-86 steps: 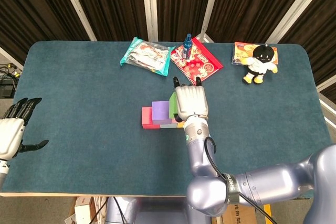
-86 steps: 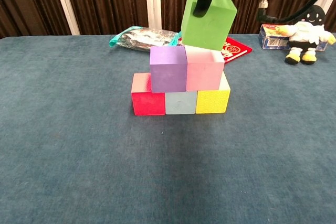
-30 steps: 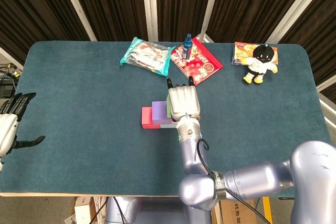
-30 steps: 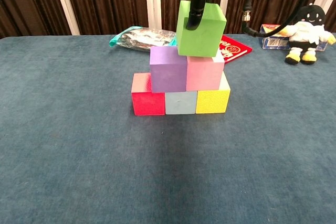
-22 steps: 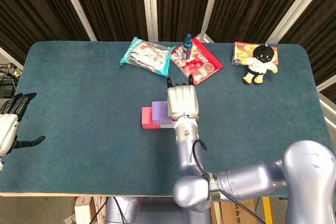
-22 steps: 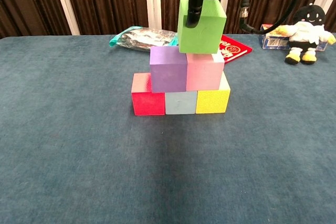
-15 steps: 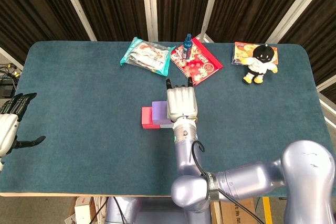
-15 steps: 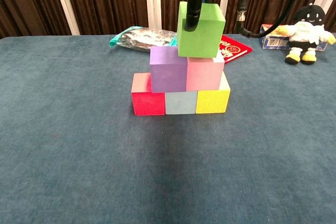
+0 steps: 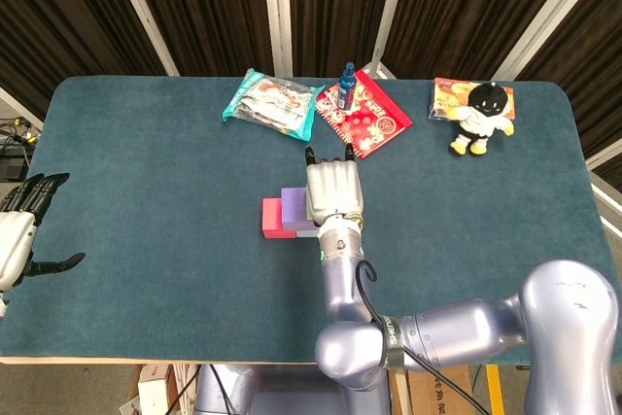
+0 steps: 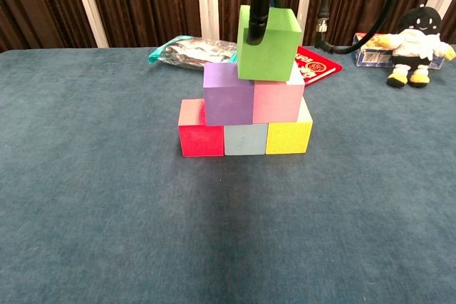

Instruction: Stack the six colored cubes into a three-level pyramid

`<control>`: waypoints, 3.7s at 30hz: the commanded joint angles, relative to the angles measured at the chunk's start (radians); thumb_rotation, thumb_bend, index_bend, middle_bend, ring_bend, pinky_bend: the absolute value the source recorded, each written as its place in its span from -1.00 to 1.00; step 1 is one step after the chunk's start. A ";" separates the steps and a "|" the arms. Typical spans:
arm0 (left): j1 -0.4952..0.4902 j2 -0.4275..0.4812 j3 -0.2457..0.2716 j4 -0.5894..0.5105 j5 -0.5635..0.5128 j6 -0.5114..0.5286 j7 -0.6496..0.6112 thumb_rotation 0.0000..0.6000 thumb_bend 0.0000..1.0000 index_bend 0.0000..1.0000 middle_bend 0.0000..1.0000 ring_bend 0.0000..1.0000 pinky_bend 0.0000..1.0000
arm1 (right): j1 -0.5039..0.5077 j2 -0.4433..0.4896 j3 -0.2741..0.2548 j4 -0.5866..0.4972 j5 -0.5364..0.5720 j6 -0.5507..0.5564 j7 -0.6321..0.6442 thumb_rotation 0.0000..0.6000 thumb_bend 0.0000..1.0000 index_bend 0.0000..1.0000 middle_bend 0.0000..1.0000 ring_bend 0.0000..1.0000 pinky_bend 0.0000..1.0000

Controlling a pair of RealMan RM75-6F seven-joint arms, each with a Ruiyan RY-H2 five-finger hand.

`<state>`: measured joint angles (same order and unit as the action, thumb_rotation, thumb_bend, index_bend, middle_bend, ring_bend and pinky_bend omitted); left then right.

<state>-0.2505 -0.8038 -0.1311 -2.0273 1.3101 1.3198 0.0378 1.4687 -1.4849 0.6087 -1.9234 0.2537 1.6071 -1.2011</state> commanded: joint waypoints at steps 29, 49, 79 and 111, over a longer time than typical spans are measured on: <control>-0.003 -0.001 0.002 0.005 -0.001 -0.010 -0.003 1.00 -0.75 -1.00 -0.87 -0.92 -0.81 | -0.005 -0.036 0.010 0.025 -0.029 -0.017 -0.026 1.00 -0.41 -1.00 -0.17 -0.32 -0.91; -0.004 -0.001 0.002 0.008 -0.003 -0.015 -0.008 1.00 -0.75 -1.00 -0.87 -0.92 -0.81 | -0.002 -0.054 0.003 0.039 -0.056 -0.007 -0.051 1.00 -0.41 -1.00 -0.17 -0.32 -0.91; -0.004 0.000 0.004 0.009 0.002 -0.016 -0.010 1.00 -0.75 -1.00 -0.87 -0.92 -0.81 | -0.012 -0.064 0.010 0.044 -0.071 -0.007 -0.068 1.00 -0.41 -1.00 -0.17 -0.32 -0.91; -0.004 0.003 0.007 0.006 0.004 -0.020 -0.012 1.00 -0.75 -1.00 -0.87 -0.92 -0.82 | -0.017 -0.067 0.009 0.038 -0.076 0.007 -0.086 1.00 -0.41 -1.00 -0.17 -0.32 -0.91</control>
<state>-0.2550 -0.8006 -0.1245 -2.0212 1.3140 1.2997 0.0260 1.4515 -1.5516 0.6174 -1.8854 0.1774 1.6143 -1.2871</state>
